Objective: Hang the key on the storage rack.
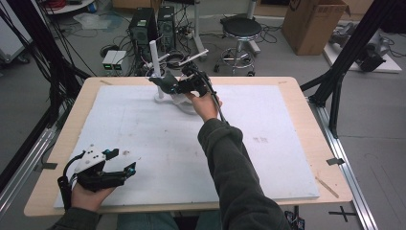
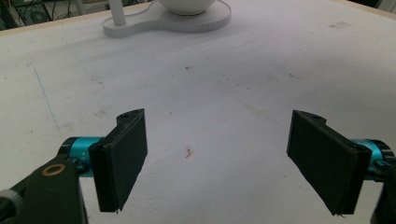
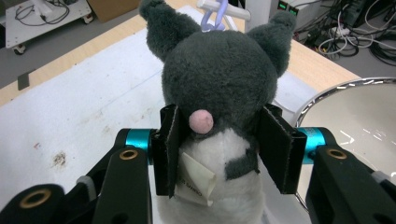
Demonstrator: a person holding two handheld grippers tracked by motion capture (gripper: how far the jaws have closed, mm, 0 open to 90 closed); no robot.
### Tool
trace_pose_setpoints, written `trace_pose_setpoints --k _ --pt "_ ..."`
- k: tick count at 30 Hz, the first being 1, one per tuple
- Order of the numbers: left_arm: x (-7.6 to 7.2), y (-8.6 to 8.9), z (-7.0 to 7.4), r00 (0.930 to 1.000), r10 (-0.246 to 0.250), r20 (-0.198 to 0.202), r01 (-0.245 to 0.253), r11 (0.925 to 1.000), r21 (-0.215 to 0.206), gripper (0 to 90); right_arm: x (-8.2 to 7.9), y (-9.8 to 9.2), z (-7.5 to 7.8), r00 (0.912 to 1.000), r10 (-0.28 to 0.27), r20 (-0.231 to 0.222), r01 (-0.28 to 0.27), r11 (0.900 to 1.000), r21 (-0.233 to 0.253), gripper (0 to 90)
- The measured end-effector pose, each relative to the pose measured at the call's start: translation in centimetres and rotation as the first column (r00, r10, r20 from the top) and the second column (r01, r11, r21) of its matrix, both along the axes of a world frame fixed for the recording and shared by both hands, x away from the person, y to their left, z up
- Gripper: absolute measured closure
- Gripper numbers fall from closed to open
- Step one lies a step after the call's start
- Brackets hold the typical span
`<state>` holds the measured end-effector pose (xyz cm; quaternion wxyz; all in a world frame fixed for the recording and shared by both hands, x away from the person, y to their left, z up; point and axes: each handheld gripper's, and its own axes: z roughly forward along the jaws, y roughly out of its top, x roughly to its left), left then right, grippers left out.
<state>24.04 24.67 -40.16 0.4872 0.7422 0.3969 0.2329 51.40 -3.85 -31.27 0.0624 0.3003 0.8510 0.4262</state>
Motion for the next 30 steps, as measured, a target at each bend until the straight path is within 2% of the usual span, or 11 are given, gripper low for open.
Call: trace_pose_setpoints --k 18,23,26,30 --pt "0.1 0.1 0.0 1.0000 0.008 -0.002 -0.008 1.0000 0.004 20.7 0.3 0.9 -1.2 0.9999 0.004 -0.014 -0.005 1.000 -0.027 50.9" --pt "0.1 0.1 0.0 0.9999 0.010 -0.001 -0.010 1.0000 0.000 20.7 0.4 1.0 -1.3 0.9995 0.001 -0.031 -0.002 1.000 -0.027 49.8" --pt "0.2 0.1 0.0 0.9999 0.012 -0.002 -0.012 0.9999 0.002 20.8 0.4 1.2 -1.5 0.9989 0.011 -0.046 -0.012 1.000 -0.028 46.9" --pt "0.2 0.1 0.1 0.9999 0.015 0.001 -0.015 0.9999 0.003 20.8 0.4 1.2 -1.6 0.9991 0.009 -0.040 -0.011 0.999 -0.036 41.5"
